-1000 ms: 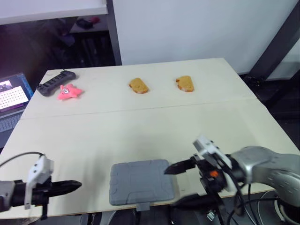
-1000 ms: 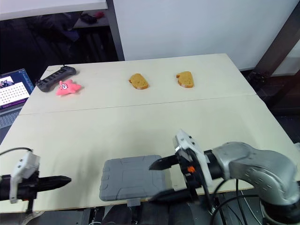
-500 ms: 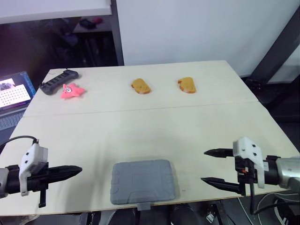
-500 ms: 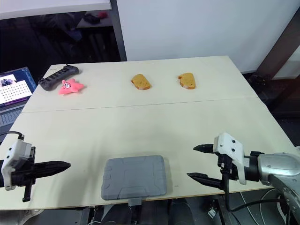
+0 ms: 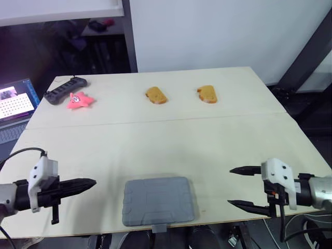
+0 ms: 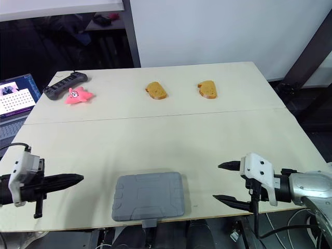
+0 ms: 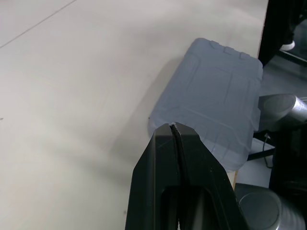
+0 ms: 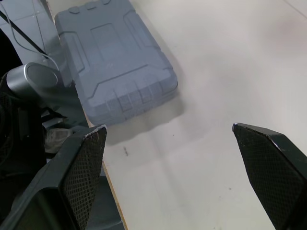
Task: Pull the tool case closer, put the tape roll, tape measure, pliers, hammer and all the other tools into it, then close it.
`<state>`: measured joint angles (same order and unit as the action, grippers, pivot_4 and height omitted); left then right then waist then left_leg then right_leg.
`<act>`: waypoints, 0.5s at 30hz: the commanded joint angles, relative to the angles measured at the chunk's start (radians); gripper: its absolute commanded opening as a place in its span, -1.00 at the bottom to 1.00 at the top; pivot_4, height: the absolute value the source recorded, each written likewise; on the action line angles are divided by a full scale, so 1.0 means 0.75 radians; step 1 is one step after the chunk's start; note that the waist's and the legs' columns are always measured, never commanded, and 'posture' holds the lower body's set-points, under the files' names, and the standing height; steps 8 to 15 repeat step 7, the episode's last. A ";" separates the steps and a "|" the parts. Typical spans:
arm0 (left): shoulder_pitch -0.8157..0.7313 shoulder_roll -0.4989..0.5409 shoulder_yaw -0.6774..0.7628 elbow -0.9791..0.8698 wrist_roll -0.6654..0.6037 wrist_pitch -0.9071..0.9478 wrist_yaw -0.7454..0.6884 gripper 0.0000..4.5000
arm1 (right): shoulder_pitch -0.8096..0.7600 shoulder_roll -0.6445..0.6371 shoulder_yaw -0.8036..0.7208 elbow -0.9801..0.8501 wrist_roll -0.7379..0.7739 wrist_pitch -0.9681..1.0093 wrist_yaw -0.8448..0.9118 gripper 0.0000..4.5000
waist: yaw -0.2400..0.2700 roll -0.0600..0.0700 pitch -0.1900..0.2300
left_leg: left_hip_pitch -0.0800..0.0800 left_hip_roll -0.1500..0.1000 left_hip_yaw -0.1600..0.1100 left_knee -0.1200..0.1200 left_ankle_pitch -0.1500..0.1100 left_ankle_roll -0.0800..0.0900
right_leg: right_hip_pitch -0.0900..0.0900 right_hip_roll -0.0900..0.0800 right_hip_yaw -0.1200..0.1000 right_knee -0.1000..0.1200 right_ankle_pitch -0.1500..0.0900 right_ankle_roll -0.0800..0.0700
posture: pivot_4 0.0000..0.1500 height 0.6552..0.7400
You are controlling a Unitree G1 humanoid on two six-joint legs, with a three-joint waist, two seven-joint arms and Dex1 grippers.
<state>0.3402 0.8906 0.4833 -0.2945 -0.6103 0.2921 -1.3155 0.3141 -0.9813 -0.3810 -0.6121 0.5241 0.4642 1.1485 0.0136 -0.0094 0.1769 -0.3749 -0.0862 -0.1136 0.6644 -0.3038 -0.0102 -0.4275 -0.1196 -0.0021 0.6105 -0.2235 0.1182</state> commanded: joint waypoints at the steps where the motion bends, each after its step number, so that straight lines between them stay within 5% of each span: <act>1: 0.005 0.000 0.020 -0.043 -0.005 -0.015 0.007 -1.00 | 0.005 -0.004 -0.008 -0.017 0.006 -0.020 0.011 0.98 | 0.000 0.000 0.000 | 0.000 0.000 0.000 0.000 0.000 0.000 | 0.000 0.000 0.000 0.000 0.000 0.000 | 1.00 0.57; 15: 0.006 -0.009 0.016 -0.049 0.015 -0.060 0.004 -1.00 | -0.006 0.001 0.012 -0.012 -0.004 -0.024 -0.004 0.98 | 0.001 0.000 0.000 | 0.000 0.000 0.000 0.000 0.000 0.000 | 0.000 0.000 0.000 0.000 0.000 0.000 | 1.00 0.57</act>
